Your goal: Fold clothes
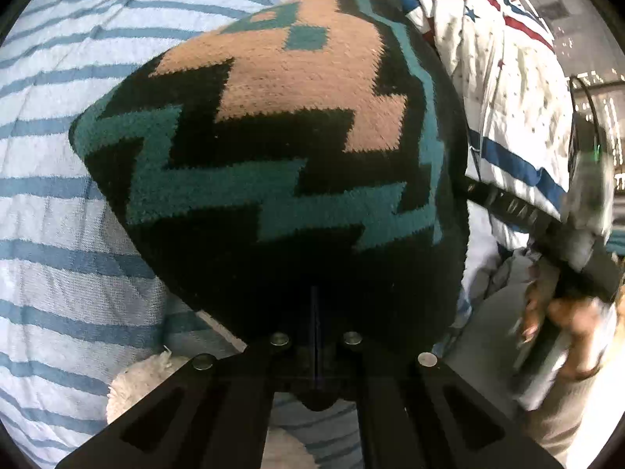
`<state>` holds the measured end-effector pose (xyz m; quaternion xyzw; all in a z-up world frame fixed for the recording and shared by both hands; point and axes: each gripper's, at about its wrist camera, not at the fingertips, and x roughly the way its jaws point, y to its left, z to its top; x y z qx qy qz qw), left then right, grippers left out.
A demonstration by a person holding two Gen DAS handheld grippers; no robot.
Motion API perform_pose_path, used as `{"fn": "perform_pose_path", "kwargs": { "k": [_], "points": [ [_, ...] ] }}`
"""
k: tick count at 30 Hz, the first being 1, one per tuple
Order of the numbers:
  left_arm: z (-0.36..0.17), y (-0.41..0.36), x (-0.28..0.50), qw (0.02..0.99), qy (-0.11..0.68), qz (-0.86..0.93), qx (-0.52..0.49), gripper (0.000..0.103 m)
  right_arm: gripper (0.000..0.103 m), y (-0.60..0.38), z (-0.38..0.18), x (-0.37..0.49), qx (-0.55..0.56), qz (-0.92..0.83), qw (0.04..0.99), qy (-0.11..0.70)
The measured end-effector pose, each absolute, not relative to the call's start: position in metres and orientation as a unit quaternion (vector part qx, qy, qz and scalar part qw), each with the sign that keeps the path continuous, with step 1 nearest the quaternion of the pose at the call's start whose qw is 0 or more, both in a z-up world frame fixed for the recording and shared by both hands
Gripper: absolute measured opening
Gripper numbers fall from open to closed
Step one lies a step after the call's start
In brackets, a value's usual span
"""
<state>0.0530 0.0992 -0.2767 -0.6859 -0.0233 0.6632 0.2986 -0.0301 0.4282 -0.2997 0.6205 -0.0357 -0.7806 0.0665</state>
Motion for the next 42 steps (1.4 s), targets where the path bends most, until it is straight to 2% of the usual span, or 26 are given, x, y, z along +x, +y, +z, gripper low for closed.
{"fn": "perform_pose_path", "kwargs": {
  "k": [6, 8, 10, 12, 16, 18, 19, 24, 26, 27, 28, 29, 30, 36, 42],
  "points": [
    [-0.248, 0.103, 0.061, 0.317, 0.0, 0.675, -0.666, 0.003, 0.035, 0.414, -0.255, -0.022, 0.58, -0.808, 0.1, -0.026],
    [-0.264, 0.105, 0.062, 0.308, 0.031, 0.668, -0.677, 0.003, 0.035, 0.414, -0.263, -0.029, 0.588, -0.802, 0.098, -0.031],
    [-0.284, 0.096, 0.062, 0.308, 0.007, 0.661, -0.685, 0.003, 0.034, 0.421, -0.286, -0.036, 0.606, -0.79, 0.077, -0.039],
    [-0.285, 0.09, 0.061, 0.307, -0.015, 0.659, -0.687, 0.003, 0.034, 0.428, -0.304, -0.041, 0.619, -0.781, 0.061, -0.054],
    [-0.282, 0.092, 0.065, 0.308, 0.009, 0.668, -0.677, 0.003, 0.035, 0.436, -0.299, -0.038, 0.615, -0.781, 0.06, -0.087],
    [-0.282, 0.089, 0.062, 0.306, -0.004, 0.665, -0.682, 0.003, 0.039, 0.442, -0.287, -0.029, 0.601, -0.791, 0.059, -0.102],
    [-0.279, 0.083, 0.06, 0.304, -0.029, 0.662, -0.684, 0.003, 0.046, 0.446, -0.281, -0.023, 0.591, -0.796, 0.058, -0.114],
    [-0.268, 0.033, 0.044, 0.275, -0.177, 0.669, -0.668, 0.004, 0.057, 0.467, -0.265, -0.001, 0.571, -0.8, 0.062, -0.174],
    [-0.267, 0.01, 0.038, 0.255, -0.218, 0.676, -0.656, 0.009, 0.059, 0.472, -0.265, -0.005, 0.578, -0.792, 0.065, -0.185],
    [-0.268, -0.004, 0.033, 0.244, -0.241, 0.675, -0.654, 0.024, 0.06, 0.472, -0.266, -0.011, 0.58, -0.79, 0.065, -0.188],
    [-0.27, -0.018, 0.028, 0.226, -0.265, 0.671, -0.655, 0.054, 0.064, 0.471, -0.268, -0.017, 0.58, -0.789, 0.062, -0.191],
    [-0.275, -0.02, 0.027, 0.207, -0.28, 0.67, -0.656, 0.068, 0.069, 0.472, -0.27, -0.019, 0.581, -0.788, 0.059, -0.195],
    [-0.279, -0.021, 0.026, 0.196, -0.295, 0.669, -0.653, 0.076, 0.07, 0.474, -0.272, -0.02, 0.583, -0.785, 0.054, -0.202],
    [-0.311, -0.022, 0.017, 0.175, -0.359, 0.631, -0.665, 0.076, 0.074, 0.487, -0.303, -0.023, 0.606, -0.743, 0.036, -0.282],
    [-0.335, 0.011, 0.004, 0.181, -0.374, 0.616, -0.669, 0.076, 0.079, 0.494, -0.329, -0.033, 0.618, -0.725, 0.024, -0.302]
  ]
}}
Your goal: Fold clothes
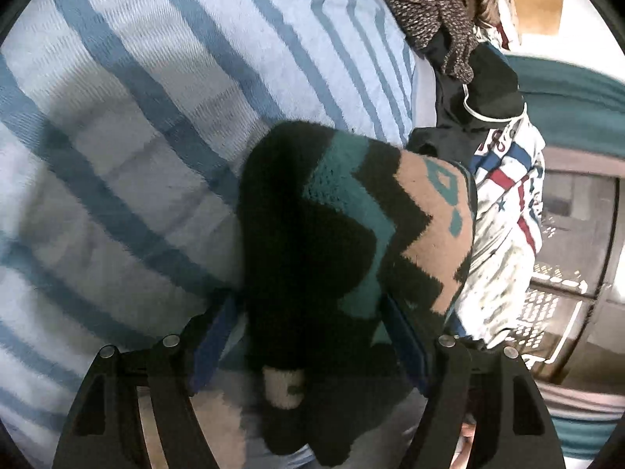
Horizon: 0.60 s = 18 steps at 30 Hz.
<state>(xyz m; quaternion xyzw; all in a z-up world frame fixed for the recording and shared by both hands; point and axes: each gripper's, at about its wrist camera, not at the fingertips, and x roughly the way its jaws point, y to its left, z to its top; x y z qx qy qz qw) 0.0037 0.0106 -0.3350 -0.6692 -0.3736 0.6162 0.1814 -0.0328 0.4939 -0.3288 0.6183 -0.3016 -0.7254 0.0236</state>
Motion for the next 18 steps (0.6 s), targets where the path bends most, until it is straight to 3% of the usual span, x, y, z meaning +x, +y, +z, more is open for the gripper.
{"fn": "perform_pose_path", "kwargs": {
  "k": [8, 15, 18],
  "points": [
    [-0.349, 0.008, -0.004, 0.19, -0.446, 0.594, -0.642, 0.076, 0.086, 0.496, -0.351, -0.036, 0.617, -0.697, 0.058, -0.359],
    [-0.345, 0.002, -0.001, 0.201, -0.439, 0.605, -0.634, 0.076, 0.087, 0.497, -0.357, -0.031, 0.609, -0.681, 0.089, -0.398],
    [-0.344, 0.005, -0.004, 0.204, -0.43, 0.61, -0.634, 0.076, 0.094, 0.489, -0.358, -0.034, 0.615, -0.686, 0.1, -0.375]
  ]
}}
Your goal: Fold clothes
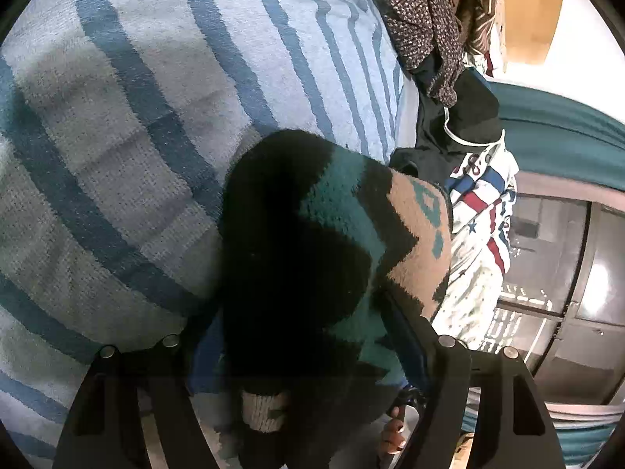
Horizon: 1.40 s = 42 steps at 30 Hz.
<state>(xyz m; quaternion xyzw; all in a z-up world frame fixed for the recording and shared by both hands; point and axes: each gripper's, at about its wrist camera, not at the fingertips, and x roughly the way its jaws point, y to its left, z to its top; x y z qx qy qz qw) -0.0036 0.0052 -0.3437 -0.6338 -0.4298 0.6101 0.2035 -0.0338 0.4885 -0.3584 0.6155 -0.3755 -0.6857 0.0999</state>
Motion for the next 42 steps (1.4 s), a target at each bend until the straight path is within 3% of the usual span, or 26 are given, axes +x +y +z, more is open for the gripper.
{"fn": "perform_pose_path", "kwargs": {
  "k": [2, 6, 8, 11, 14, 17, 30, 38, 42],
  "points": [
    [-0.343, 0.011, -0.007, 0.209, -0.416, 0.618, -0.634, 0.076, 0.103, 0.482, -0.362, -0.037, 0.618, -0.687, 0.103, -0.369],
    [-0.342, 0.014, -0.004, 0.202, -0.414, 0.631, -0.625, 0.068, 0.1, 0.472, -0.358, -0.039, 0.624, -0.696, 0.107, -0.34],
    [-0.342, 0.014, -0.002, 0.199, -0.414, 0.635, -0.621, 0.061, 0.072, 0.473, -0.354, -0.037, 0.614, -0.691, 0.125, -0.36],
    [-0.324, 0.023, -0.001, 0.207, -0.368, 0.669, -0.612, 0.049, 0.053, 0.463, -0.331, -0.03, 0.609, -0.715, 0.116, -0.323],
    [-0.304, 0.035, 0.001, 0.215, -0.318, 0.706, -0.595, 0.045, 0.044, 0.436, -0.301, -0.022, 0.598, -0.761, 0.112, -0.224],
    [-0.297, 0.032, -0.001, 0.218, -0.328, 0.71, -0.584, 0.043, 0.038, 0.419, -0.273, -0.016, 0.581, -0.79, 0.117, -0.158],
    [-0.204, -0.049, -0.012, 0.237, -0.381, 0.767, -0.458, 0.041, 0.034, 0.312, -0.139, 0.007, 0.478, -0.841, 0.239, -0.082],
    [-0.192, -0.087, -0.006, 0.237, -0.414, 0.758, -0.446, 0.041, 0.033, 0.284, -0.107, 0.033, 0.451, -0.848, 0.269, -0.074],
    [-0.181, -0.081, -0.003, 0.24, -0.39, 0.772, -0.442, 0.041, 0.033, 0.296, -0.111, 0.032, 0.459, -0.843, 0.264, -0.097]
  ]
}}
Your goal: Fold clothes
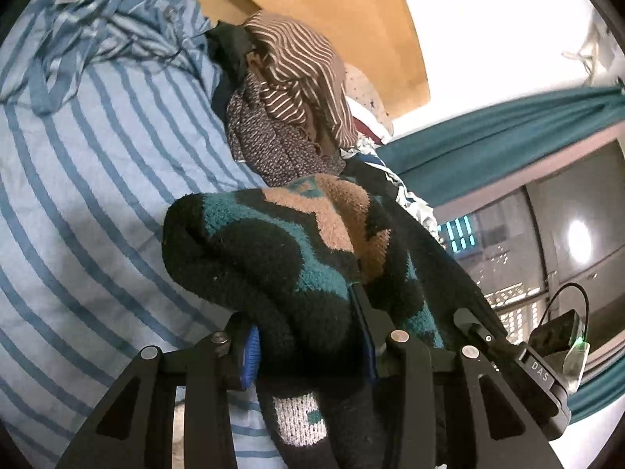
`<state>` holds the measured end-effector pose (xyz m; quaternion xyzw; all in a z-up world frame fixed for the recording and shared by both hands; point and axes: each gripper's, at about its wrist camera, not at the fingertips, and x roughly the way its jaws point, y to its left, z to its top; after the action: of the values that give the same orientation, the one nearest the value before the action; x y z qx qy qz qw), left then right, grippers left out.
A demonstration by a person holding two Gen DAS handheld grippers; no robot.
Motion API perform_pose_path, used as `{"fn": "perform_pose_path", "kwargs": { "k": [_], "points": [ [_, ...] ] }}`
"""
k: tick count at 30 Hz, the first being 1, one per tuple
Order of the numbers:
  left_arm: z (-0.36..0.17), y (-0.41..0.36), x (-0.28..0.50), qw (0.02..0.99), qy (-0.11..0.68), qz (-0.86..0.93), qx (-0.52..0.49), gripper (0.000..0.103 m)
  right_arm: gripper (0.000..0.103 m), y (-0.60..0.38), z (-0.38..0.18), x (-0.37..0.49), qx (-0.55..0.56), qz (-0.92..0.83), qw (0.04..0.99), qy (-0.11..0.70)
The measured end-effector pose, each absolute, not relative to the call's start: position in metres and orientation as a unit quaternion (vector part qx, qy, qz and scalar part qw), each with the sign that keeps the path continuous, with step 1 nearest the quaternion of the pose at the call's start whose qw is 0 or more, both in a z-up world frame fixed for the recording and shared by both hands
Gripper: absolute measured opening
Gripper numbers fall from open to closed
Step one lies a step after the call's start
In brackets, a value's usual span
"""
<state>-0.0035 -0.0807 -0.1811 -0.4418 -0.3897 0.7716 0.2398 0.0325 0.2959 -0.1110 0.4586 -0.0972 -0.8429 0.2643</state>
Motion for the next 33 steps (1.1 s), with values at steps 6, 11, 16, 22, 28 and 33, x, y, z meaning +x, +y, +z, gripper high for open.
{"fn": "perform_pose_path", "kwargs": {
  "k": [6, 11, 16, 22, 28, 33],
  "points": [
    [-0.192, -0.064, -0.004, 0.241, -0.359, 0.764, -0.478, 0.041, 0.033, 0.324, -0.135, 0.029, 0.486, -0.83, 0.246, -0.124],
    [-0.214, -0.052, -0.001, 0.238, -0.344, 0.746, -0.519, 0.041, 0.033, 0.342, -0.165, 0.027, 0.525, -0.809, 0.228, -0.136],
    [-0.223, -0.057, 0.006, 0.23, -0.34, 0.743, -0.529, 0.041, 0.033, 0.341, -0.183, 0.03, 0.546, -0.795, 0.226, -0.137],
    [-0.219, -0.071, 0.015, 0.221, -0.332, 0.752, -0.525, 0.041, 0.033, 0.326, -0.183, 0.034, 0.547, -0.792, 0.236, -0.134],
    [-0.211, -0.065, 0.013, 0.223, -0.314, 0.76, -0.523, 0.041, 0.033, 0.321, -0.174, 0.036, 0.533, -0.804, 0.241, -0.11],
    [-0.2, -0.03, -0.006, 0.26, -0.285, 0.767, -0.512, 0.041, 0.033, 0.361, -0.177, 0.023, 0.512, -0.816, 0.231, -0.137]
  ]
}}
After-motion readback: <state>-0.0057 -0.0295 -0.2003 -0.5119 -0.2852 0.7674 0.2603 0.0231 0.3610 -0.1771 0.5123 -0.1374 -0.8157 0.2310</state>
